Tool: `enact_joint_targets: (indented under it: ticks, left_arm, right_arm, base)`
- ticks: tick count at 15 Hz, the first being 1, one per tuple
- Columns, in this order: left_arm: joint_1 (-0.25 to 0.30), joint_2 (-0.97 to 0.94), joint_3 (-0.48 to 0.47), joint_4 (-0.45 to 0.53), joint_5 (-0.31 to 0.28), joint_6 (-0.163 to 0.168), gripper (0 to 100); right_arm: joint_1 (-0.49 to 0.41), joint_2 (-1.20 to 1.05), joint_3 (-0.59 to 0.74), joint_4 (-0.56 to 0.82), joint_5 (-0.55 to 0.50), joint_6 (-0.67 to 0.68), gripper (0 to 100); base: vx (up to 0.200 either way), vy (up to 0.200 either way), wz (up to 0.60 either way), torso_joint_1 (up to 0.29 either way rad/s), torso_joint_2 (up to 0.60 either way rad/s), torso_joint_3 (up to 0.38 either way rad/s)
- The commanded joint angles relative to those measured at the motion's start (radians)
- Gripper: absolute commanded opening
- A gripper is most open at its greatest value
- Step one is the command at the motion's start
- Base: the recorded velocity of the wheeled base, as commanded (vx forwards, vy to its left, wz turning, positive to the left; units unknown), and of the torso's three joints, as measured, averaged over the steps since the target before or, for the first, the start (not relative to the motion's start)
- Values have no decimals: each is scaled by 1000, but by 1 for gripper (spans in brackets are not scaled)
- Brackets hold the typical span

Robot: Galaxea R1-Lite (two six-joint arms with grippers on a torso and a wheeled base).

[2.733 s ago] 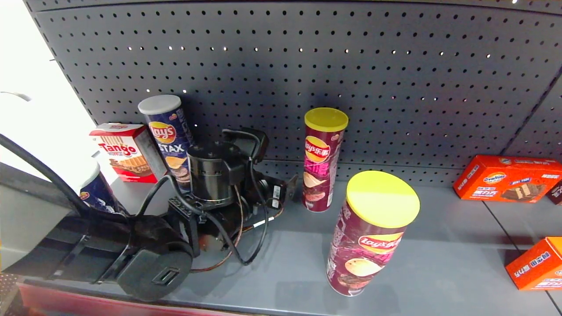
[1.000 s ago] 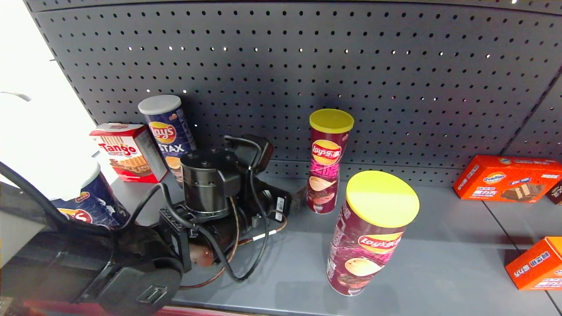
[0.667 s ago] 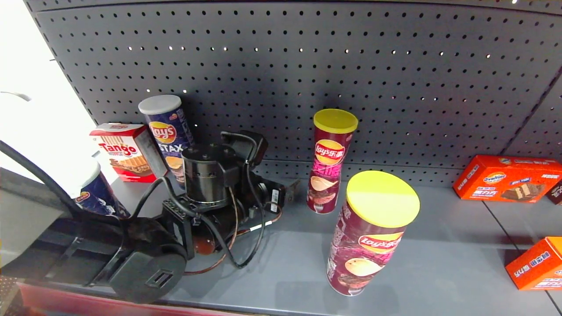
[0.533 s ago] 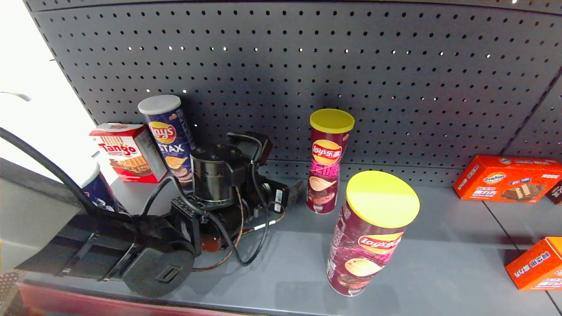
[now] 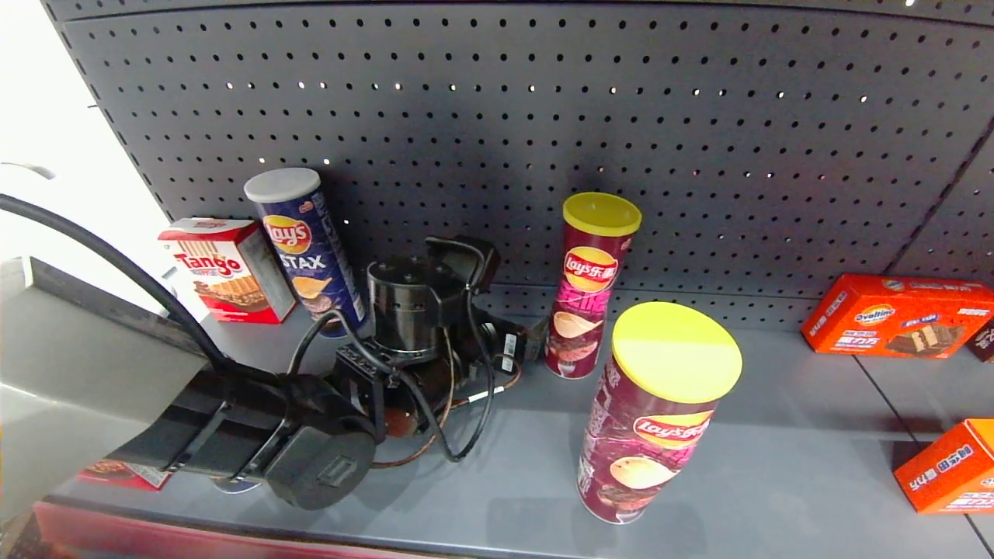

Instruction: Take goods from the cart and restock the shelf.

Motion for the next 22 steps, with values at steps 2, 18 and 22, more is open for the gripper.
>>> enact_joint_targets:
  ticks: [2, 18, 22]
  left_arm:
    - [-7, 4, 1, 0, -1, 0, 100]
    - [-47, -64, 98, -10, 4, -2, 100]
    - [-52, -182, 141, -10, 10, 18, 100]
  right_arm:
    - [0, 2, 0, 0, 0, 0, 100]
    - [0, 2, 0, 0, 0, 0, 100]
    - [0, 2, 0, 0, 0, 0, 100]
  base:
    - [0, 0, 0, 0, 0, 0]
    - [0, 0, 0, 0, 0, 0]
    - [0, 0, 0, 0, 0, 0]
